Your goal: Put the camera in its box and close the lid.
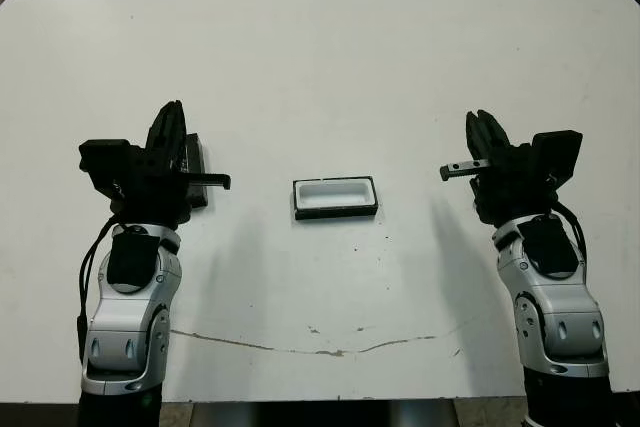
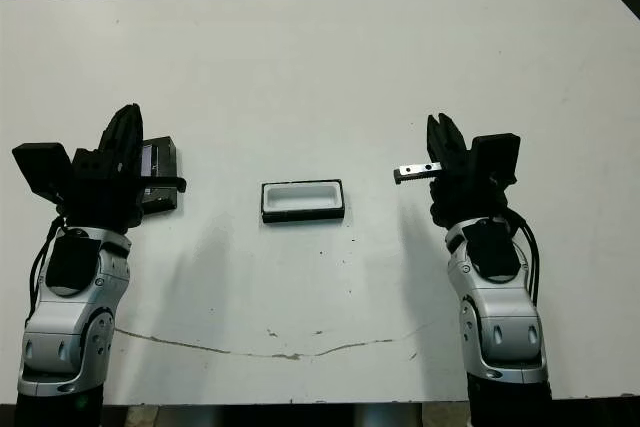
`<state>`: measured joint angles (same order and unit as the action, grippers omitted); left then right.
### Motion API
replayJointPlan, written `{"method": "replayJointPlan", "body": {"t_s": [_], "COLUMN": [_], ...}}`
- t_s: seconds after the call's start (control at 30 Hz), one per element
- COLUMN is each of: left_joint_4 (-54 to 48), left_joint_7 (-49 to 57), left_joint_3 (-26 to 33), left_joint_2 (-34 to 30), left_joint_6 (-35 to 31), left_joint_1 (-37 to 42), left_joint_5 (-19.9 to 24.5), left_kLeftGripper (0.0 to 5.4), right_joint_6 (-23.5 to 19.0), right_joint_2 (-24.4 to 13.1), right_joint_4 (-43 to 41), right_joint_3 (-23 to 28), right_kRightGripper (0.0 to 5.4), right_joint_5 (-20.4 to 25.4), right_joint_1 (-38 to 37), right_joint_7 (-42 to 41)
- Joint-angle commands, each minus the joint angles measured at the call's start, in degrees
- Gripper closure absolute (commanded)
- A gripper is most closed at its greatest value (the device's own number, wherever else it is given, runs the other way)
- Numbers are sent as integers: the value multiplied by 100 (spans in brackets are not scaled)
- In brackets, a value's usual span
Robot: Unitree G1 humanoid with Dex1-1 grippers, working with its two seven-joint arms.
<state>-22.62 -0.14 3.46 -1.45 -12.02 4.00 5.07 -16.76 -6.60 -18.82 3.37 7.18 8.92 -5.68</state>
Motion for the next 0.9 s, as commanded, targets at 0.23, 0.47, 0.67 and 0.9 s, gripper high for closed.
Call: {"method": "replayJointPlan", "body": {"t_s": [0.23,0.47,0.67,0.9], "left_joint_4": [57,101,85,106], "left_joint_7": [88,64,44,38], "left_joint_3": [-8,25,86,110], "left_joint_2": [24,8,-14,12], "left_joint_6": [-111,-3,60,68], "left_joint_1": [-98,-137,-206,-208], "left_joint_5": [-68,-42,-18,1], "left_kLeftGripper": [539,539,539,540], "right_joint_6": [-159,400,201,-310], "right_joint_2": [-72,-632,-1670,-2747], "right_joint_4": [135,511,670,845], "right_joint_3": [68,413,1010,1323], "right_kRightGripper": [540,540,540,491], "right_joint_5": [62,548,1399,2087], "right_joint_1": [-39,8,212,431], "right_joint_7": [-74,-1099,-2337,-3433]}}
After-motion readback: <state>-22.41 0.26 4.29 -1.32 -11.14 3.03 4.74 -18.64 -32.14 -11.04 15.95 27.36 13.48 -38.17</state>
